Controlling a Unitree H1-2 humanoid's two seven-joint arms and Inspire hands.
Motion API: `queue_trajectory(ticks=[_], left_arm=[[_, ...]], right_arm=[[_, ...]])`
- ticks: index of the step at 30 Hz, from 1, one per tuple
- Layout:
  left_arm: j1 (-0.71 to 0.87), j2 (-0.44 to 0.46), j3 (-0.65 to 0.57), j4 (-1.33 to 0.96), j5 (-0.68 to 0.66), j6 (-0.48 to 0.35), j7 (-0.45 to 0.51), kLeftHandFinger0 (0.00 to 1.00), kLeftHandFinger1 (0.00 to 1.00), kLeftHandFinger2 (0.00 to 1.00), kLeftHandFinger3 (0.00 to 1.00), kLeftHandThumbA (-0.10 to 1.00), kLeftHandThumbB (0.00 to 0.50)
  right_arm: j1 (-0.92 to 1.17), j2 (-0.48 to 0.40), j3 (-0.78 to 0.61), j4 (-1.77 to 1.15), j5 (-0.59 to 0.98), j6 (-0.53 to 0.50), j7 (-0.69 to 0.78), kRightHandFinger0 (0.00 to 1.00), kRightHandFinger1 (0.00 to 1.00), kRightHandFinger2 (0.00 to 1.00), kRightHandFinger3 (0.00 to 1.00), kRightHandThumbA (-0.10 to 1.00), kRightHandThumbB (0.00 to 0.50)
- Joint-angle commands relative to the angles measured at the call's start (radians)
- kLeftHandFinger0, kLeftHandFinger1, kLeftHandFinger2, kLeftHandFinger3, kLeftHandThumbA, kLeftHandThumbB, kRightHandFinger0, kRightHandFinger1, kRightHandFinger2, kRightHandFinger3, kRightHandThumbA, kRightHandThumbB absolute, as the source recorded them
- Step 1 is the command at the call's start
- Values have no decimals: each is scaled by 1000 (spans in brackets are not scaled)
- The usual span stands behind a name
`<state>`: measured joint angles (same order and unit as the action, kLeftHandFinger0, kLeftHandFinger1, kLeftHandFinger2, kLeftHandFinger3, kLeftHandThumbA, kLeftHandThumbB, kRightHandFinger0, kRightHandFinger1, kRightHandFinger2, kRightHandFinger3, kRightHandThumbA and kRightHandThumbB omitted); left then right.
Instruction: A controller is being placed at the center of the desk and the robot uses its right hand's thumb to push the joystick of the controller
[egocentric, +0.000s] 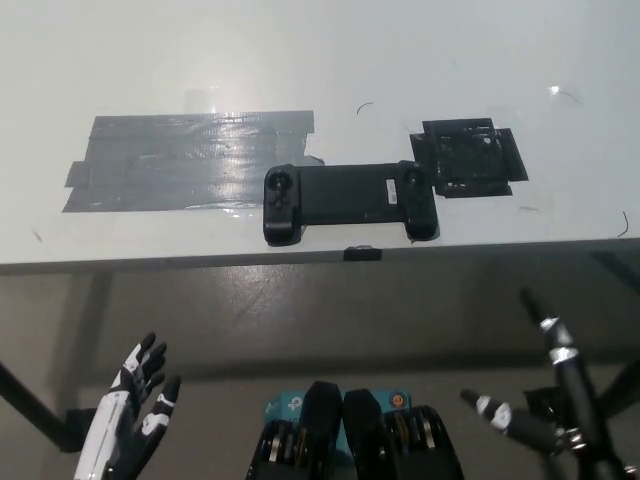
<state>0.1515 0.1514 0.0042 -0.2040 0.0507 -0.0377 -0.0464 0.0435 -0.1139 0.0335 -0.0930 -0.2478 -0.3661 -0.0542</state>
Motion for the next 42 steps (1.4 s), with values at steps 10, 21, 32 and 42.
queue_trajectory(ticks=[10, 21, 32, 42], left_arm=[[-13, 11, 9, -46, 7, -32, -9, 1000, 1000, 1000, 1000, 748, 194], [-17, 10, 12, -59, 5, 1, -14, 1000, 1000, 1000, 1000, 751, 196], [-28, 10, 8, -50, 9, 10, -16, 1000, 1000, 1000, 1000, 772, 192], [-44, 16, 6, -32, 16, -16, -17, 1000, 1000, 1000, 1000, 764, 188]], right_arm=[[-248, -79, -79, -226, 7, 166, 53, 1000, 1000, 1000, 1000, 988, 403], [-596, -208, -22, 45, -25, 386, 168, 1000, 1000, 1000, 1000, 1000, 398], [-828, -187, 62, 391, -47, 398, 168, 1000, 1000, 1000, 1000, 1000, 434], [-916, -147, 126, 545, -75, 404, 163, 1000, 1000, 1000, 1000, 1000, 453]])
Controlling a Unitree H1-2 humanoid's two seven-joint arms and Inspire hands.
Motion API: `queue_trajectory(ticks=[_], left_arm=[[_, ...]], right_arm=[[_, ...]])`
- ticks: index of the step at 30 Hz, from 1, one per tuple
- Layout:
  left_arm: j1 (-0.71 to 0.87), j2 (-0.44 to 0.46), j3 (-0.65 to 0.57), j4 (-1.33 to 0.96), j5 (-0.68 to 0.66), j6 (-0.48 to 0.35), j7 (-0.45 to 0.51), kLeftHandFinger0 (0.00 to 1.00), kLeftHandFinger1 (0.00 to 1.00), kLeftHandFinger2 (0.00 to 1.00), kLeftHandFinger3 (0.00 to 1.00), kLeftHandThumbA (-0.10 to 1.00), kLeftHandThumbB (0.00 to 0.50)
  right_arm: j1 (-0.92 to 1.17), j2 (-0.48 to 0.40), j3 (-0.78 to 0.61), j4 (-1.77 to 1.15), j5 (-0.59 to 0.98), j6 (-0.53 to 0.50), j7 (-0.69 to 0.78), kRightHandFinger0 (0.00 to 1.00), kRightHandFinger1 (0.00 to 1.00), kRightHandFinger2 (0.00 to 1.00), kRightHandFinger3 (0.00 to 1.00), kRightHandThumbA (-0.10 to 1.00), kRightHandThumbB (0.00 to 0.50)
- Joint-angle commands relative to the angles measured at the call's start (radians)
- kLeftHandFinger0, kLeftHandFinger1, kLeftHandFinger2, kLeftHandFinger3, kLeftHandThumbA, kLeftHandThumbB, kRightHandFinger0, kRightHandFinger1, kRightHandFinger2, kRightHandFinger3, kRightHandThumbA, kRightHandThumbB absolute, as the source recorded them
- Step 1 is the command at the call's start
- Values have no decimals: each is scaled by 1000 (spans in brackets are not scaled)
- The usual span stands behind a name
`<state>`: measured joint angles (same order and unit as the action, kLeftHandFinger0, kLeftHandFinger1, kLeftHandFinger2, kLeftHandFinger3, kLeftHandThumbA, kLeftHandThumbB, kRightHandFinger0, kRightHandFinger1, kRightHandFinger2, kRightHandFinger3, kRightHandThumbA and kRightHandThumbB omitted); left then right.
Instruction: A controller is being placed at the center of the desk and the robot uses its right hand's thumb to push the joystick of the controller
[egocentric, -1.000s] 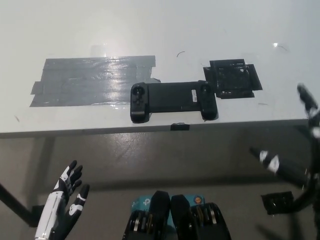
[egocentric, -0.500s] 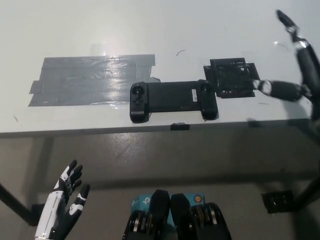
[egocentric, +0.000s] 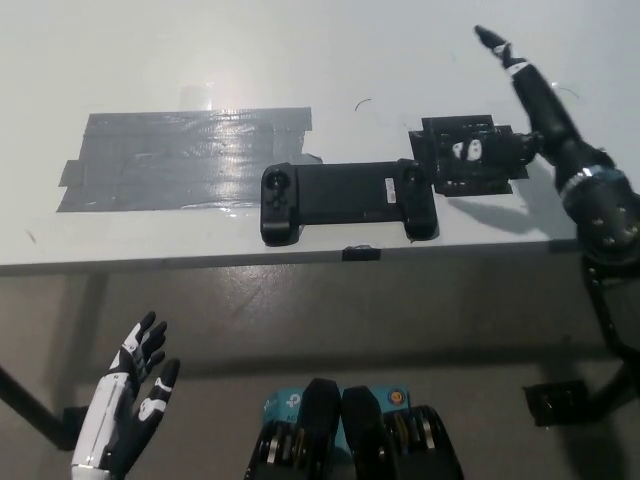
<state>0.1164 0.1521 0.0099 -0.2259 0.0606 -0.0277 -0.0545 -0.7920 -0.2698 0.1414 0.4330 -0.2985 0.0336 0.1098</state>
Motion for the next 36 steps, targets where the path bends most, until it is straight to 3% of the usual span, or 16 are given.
queue_trajectory(ticks=[1, 7, 15, 21, 36], left_arm=[[-9, 17, -1, -9, 8, -29, -10, 1000, 1000, 1000, 1000, 765, 188], [-14, 14, -2, -5, 14, -28, -8, 1000, 1000, 1000, 1000, 762, 197], [-21, 15, -4, -14, 23, -16, -11, 1000, 1000, 1000, 1000, 762, 186], [-28, 14, -2, -21, 18, -5, -13, 1000, 1000, 1000, 1000, 756, 183], [-44, 11, -6, -15, 23, 0, -16, 1000, 1000, 1000, 1000, 731, 180]], right_arm=[[-84, 12, 22, 27, -23, 5, 0, 1000, 1000, 1000, 1000, 1000, 452], [-103, 36, 32, 81, -17, 48, 3, 1000, 1000, 1000, 1000, 1000, 452], [-141, 52, 33, 206, -11, 16, -15, 1000, 1000, 1000, 1000, 1000, 448], [-162, 54, 37, 288, -20, 9, -32, 1000, 1000, 1000, 1000, 1000, 407], [-201, 59, 20, 439, 11, -51, -61, 1000, 1000, 1000, 1000, 1000, 427]])
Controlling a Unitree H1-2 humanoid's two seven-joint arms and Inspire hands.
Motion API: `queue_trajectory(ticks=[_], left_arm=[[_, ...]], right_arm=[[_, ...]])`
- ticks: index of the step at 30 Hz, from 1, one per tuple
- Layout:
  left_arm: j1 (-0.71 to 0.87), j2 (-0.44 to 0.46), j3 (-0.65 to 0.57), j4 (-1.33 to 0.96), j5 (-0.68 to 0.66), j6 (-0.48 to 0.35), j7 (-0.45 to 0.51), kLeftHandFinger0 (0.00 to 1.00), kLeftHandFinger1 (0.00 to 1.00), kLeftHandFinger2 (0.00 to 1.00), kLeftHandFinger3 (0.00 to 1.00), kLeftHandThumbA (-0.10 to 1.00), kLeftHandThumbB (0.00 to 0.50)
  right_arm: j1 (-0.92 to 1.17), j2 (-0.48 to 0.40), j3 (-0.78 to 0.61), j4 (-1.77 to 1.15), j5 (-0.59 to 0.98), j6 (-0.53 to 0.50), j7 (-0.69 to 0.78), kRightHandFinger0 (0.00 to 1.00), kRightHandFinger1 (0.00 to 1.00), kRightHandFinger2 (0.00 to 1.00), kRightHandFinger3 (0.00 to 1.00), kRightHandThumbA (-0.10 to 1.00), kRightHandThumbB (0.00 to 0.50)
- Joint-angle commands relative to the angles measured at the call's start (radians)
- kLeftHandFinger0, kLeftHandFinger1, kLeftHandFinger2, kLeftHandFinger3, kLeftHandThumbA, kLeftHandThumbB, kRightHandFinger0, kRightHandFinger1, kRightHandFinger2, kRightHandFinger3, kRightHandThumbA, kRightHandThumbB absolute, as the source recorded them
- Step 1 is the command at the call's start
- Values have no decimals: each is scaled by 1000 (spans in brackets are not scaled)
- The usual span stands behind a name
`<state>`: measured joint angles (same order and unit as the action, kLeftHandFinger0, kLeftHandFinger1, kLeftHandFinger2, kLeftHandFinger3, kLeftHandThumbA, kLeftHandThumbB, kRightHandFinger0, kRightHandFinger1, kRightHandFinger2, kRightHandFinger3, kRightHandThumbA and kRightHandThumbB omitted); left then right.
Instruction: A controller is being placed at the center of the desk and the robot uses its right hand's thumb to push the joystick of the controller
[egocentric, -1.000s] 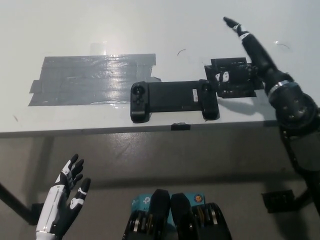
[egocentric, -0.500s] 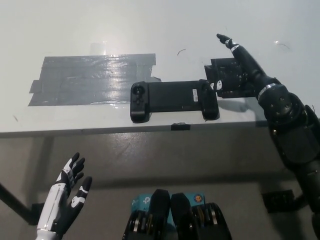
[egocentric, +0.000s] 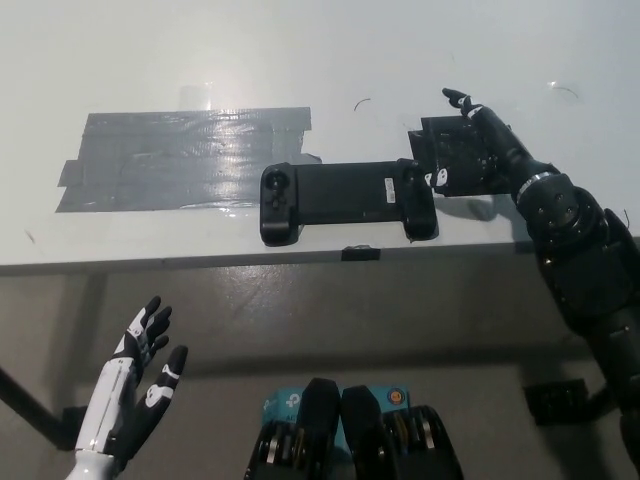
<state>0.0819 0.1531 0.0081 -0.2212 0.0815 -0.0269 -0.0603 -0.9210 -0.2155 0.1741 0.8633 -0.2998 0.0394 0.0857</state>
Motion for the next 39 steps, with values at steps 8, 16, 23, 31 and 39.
queue_trajectory(ticks=[8, 16, 23, 31, 39], left_arm=[[-12, 11, -6, -26, 10, 8, -11, 1000, 1000, 1000, 1000, 698, 166], [-14, 10, -6, -33, 14, 21, -11, 1000, 1000, 1000, 1000, 665, 159], [-13, 8, -5, -32, 10, 19, -11, 1000, 1000, 1000, 1000, 629, 159], [-16, 7, -6, -32, 14, 24, -8, 1000, 1000, 1000, 1000, 613, 154], [-21, 8, -5, -28, 11, 14, -9, 1000, 1000, 1000, 1000, 601, 142]], right_arm=[[-84, 17, -13, 27, 19, -61, -38, 1000, 1000, 1000, 1000, 1000, 467], [-86, 29, -17, 22, 25, -60, -44, 1000, 1000, 1000, 1000, 1000, 449], [-94, 37, -24, 42, 31, -59, -44, 1000, 1000, 1000, 1000, 1000, 469], [-109, 38, -32, 98, 42, -76, -50, 1000, 1000, 1000, 1000, 1000, 476], [-142, 33, -34, 189, 42, -105, -62, 1000, 1000, 1000, 1000, 1000, 463]])
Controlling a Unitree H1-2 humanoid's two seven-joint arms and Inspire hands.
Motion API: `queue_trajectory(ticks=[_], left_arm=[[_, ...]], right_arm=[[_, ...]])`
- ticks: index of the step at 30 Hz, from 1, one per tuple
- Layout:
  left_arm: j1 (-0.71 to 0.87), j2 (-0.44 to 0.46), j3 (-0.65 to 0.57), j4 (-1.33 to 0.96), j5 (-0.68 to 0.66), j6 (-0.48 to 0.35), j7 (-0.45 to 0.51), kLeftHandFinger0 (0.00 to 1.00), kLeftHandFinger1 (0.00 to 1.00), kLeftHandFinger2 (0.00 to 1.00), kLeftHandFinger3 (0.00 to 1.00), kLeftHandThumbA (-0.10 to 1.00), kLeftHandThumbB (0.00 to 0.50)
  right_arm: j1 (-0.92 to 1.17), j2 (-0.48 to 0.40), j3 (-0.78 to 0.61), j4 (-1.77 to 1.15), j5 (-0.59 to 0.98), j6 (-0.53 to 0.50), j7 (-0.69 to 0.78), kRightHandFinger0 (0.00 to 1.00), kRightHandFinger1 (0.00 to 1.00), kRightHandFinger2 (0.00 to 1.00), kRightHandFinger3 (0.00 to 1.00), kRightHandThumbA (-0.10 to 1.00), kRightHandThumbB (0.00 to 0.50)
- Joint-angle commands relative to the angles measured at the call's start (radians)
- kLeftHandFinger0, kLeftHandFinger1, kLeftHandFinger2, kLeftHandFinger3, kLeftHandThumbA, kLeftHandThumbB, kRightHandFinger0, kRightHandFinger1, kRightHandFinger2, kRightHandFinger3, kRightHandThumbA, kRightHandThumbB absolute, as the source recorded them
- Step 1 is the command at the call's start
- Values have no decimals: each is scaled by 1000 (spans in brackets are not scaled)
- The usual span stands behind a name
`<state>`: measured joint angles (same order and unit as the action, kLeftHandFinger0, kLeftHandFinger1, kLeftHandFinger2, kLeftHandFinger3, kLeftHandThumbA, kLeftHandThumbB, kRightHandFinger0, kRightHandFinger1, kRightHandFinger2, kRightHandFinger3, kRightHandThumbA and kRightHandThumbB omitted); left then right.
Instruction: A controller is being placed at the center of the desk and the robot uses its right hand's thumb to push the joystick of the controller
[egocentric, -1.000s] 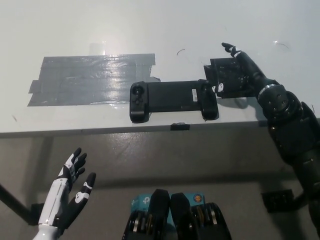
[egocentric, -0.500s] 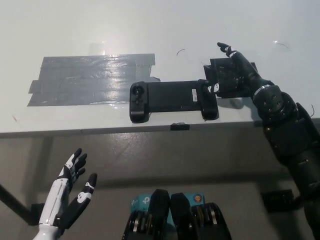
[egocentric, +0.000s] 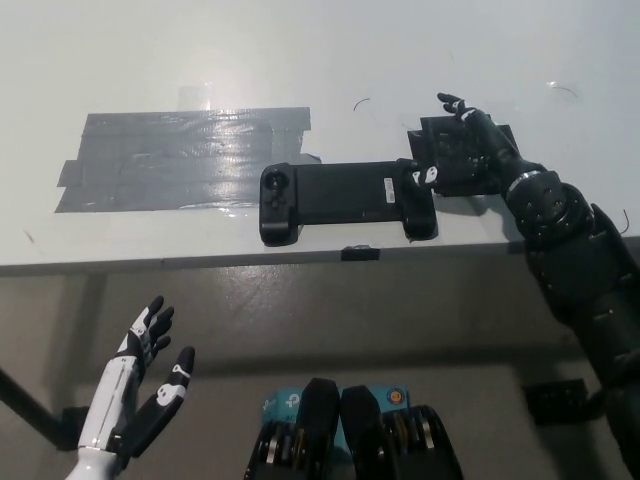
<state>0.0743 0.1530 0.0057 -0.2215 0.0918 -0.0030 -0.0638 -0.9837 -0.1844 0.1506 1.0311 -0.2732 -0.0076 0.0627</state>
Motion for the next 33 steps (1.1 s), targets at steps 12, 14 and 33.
queue_trajectory(ticks=[12, 14, 33], left_arm=[[-18, 9, 0, -28, -6, -5, -8, 1000, 1000, 1000, 1000, 611, 142], [-21, 10, 0, -24, -1, -11, -6, 1000, 1000, 1000, 1000, 616, 145], [-30, 14, 0, -25, 6, -6, -6, 1000, 1000, 1000, 1000, 639, 152]], right_arm=[[-120, 2, -33, 92, 44, -63, -38, 1000, 1000, 1000, 1000, 1000, 496], [-128, 5, -45, 102, 57, -52, -33, 1000, 1000, 1000, 1000, 1000, 495], [-166, 27, -141, 213, 143, -68, -25, 1000, 1000, 1000, 1000, 1000, 500]])
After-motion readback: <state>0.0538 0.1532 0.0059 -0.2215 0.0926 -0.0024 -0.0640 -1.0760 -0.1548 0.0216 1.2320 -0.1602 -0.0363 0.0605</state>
